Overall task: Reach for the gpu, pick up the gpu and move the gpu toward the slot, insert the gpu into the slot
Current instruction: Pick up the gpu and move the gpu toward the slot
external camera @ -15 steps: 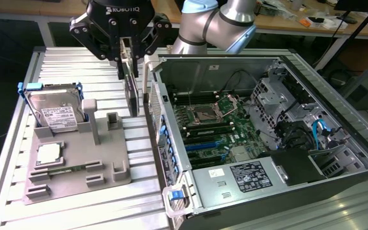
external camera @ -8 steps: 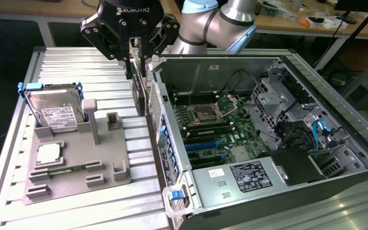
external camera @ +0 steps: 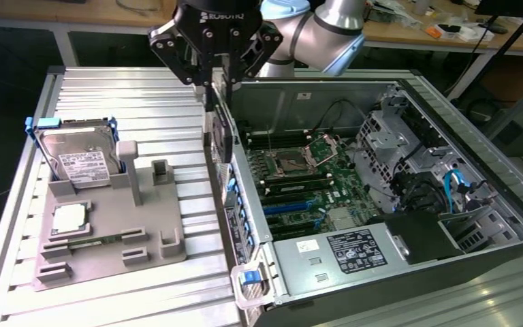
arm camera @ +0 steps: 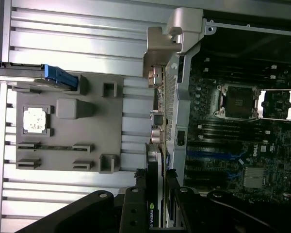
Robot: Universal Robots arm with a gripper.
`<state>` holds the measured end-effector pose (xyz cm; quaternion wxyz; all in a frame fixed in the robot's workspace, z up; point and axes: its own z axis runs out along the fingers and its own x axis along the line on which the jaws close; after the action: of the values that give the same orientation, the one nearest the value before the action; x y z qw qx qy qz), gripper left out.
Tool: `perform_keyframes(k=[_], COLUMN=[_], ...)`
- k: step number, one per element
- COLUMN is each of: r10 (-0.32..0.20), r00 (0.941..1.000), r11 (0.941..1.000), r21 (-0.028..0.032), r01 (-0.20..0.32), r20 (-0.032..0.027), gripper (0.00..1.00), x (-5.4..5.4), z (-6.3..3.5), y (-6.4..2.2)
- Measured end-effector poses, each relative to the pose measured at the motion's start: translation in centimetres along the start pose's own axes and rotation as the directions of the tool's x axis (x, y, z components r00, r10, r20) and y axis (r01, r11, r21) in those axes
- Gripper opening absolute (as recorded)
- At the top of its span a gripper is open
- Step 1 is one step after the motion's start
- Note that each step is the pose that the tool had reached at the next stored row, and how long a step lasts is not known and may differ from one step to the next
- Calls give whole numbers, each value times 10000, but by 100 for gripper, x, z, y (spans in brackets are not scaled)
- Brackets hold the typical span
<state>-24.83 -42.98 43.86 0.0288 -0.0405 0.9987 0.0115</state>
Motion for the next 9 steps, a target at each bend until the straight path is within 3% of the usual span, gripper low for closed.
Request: perform_keyframes(k=[3, 9], r10=[2, 15], r00=[10000, 9999], r11=[10000, 10000], r21=[-2, -16], r01=[-2, -15], r20=[-20, -129], gripper=[27, 27], x=[-84, -207], z=[4, 12], y=[-7, -17])
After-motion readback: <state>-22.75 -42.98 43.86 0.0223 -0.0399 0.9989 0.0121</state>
